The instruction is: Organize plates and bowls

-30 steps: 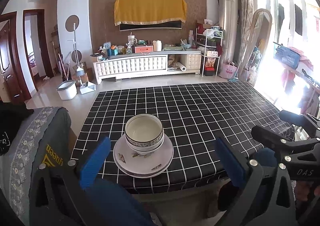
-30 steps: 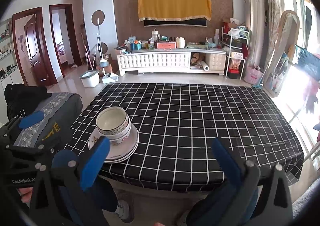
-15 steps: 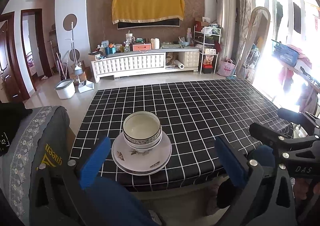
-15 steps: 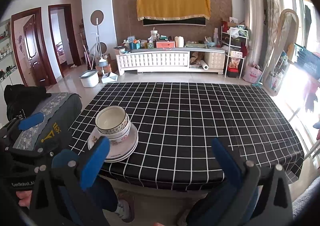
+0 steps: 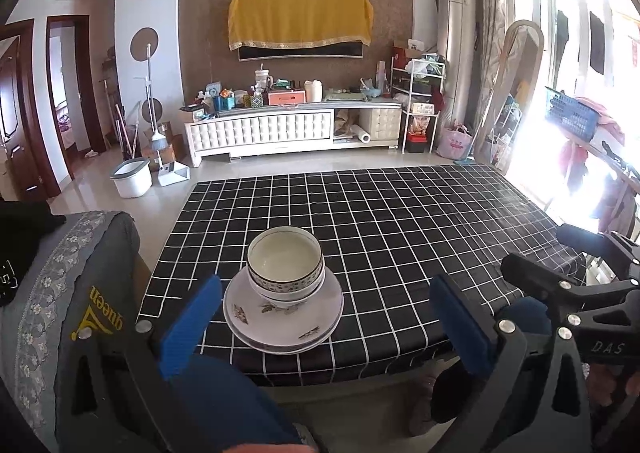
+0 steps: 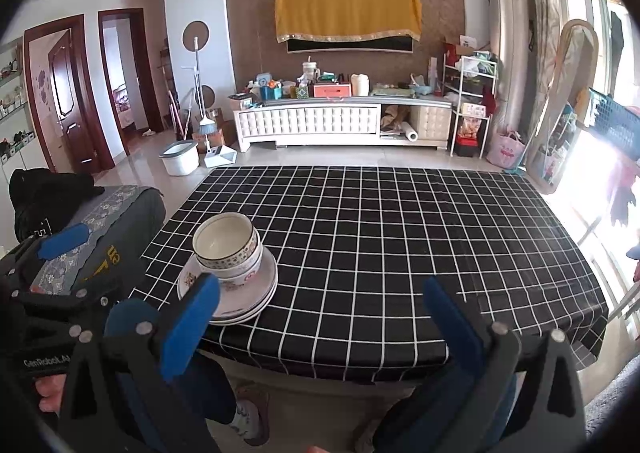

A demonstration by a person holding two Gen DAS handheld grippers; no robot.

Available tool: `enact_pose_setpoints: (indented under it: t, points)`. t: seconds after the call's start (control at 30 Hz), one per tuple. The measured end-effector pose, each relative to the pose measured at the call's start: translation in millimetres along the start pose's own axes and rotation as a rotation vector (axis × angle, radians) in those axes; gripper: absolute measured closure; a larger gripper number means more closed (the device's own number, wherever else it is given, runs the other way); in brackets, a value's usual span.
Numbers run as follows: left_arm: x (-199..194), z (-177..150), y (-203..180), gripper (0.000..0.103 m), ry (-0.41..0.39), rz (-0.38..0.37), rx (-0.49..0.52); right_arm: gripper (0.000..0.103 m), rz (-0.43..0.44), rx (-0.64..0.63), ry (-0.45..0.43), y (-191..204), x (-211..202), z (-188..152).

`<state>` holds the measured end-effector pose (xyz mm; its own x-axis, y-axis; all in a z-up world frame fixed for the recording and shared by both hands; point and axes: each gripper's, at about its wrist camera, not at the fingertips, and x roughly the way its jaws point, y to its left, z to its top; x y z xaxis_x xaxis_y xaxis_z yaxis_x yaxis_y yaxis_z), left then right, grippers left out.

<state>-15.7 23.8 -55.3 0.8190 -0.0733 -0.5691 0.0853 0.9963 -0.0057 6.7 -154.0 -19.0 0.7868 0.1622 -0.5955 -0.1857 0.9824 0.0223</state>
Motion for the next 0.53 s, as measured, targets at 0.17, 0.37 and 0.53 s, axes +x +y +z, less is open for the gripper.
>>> enact_pose_setpoints:
  t: [0.17,0.37,0.53]
  points:
    - [-0.9,-0.1,-0.6,0.0,-0.002,0.01,0.0,0.0,-0.001,0.001,0.001,1.3,-0.1,-1.1]
    - [-0.1,-1.4,0.5,0.0,0.005,0.011,-0.009,0.0,0.001,-0.001,0.006,2.2,-0.7,-2.0]
    - [-0.4,-1.9,0.4,0.0,0.01,0.017,-0.008,0.0,-0.001,-0.004,0.011,3.9,0.5,-2.1]
